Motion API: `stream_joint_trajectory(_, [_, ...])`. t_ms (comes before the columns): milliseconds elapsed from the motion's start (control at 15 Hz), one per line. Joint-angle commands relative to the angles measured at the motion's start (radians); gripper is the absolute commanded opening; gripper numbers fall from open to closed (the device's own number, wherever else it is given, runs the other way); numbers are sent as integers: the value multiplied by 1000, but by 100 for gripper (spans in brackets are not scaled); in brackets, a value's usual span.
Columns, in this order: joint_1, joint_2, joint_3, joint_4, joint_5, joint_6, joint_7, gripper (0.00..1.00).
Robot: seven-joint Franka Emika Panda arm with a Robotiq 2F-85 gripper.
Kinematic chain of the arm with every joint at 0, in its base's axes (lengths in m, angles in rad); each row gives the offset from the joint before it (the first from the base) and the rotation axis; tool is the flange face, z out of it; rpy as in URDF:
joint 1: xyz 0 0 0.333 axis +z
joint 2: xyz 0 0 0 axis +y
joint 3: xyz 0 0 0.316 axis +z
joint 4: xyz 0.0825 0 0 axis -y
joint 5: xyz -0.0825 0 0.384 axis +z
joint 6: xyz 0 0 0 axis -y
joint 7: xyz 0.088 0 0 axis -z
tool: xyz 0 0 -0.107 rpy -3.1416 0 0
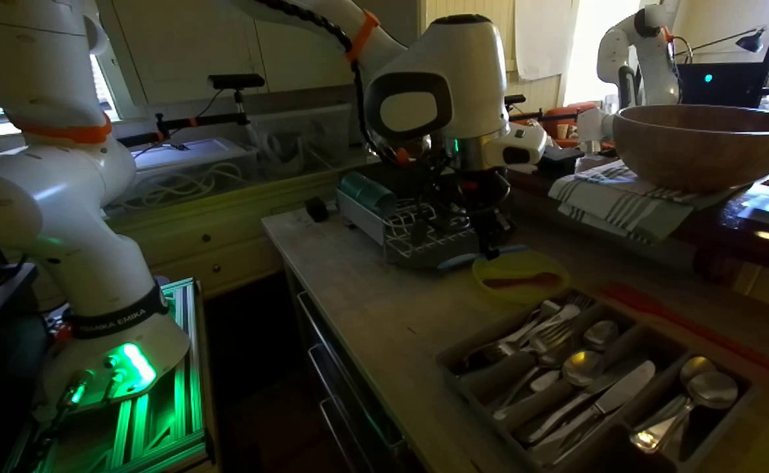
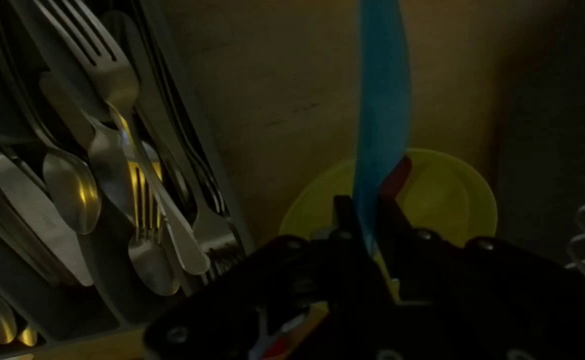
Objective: Put the spoons on the plate
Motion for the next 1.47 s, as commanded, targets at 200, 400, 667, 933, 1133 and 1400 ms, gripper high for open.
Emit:
stream_joint_trajectory(200, [39,130,24,153,90,-21,145,4])
stream_joint_trajectory(400, [44,174,43,195,114,-4,193,4])
stream_joint_trajectory(667, [50,223,57,241,116,1,239,4])
stream_joint_trajectory(933, [52,268,65,288,113,-3,280,4])
stream_joint_trajectory(1133, [48,300,73,319,118,-2,300,4])
stream_joint_trajectory(1400, [45,332,79,346,117,2,321,4])
